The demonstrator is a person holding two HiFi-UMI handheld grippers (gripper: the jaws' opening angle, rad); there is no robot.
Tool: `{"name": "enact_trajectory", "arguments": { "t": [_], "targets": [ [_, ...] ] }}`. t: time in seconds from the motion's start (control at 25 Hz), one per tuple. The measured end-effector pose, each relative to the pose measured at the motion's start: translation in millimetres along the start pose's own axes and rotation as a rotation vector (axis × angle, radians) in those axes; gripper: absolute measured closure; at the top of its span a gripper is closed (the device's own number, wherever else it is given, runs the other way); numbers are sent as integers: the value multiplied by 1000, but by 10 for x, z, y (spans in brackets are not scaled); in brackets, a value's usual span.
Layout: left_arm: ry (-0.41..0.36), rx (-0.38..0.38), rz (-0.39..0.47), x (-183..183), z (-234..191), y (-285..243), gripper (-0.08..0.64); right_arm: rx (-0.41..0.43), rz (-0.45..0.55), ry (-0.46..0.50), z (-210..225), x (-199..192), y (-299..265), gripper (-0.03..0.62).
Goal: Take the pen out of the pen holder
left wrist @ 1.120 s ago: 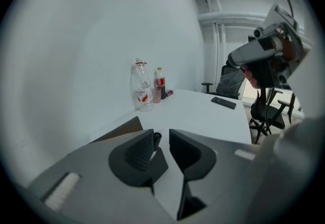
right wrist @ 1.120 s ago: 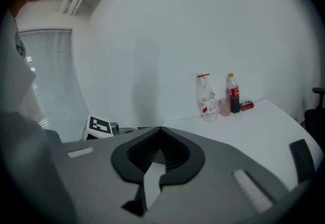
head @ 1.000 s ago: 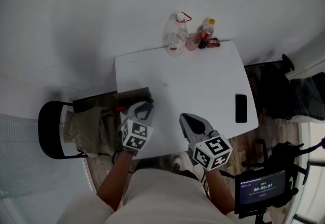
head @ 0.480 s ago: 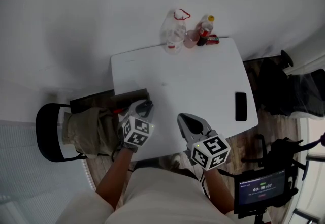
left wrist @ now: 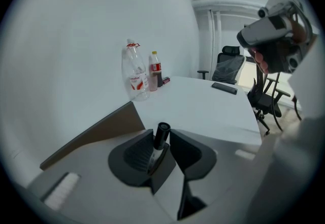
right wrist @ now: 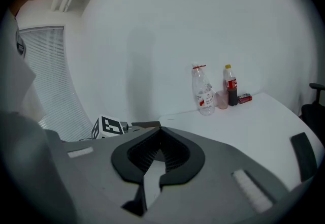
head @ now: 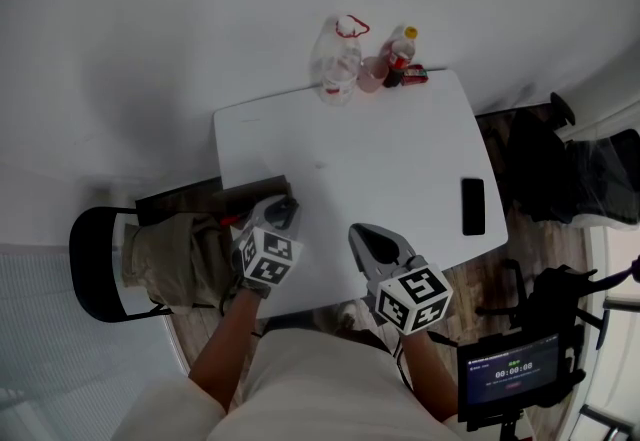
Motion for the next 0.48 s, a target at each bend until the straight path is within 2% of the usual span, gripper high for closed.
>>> {"name": "enact_trajectory", "arguments": {
  "t": [0.48],
  "targets": [
    [-17, 26, -5, -11, -10, -39, 477, 4, -1, 7, -9, -4, -3, 589]
  ]
}}
Point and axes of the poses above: the fingertips, and each gripper's own axes: y backward along the fingers, z to its right, x out of its top, the point moved 10 cm from there along y, backward along the fingers, and after that the axes turned 12 degrees about y, right-handed, at the moved point
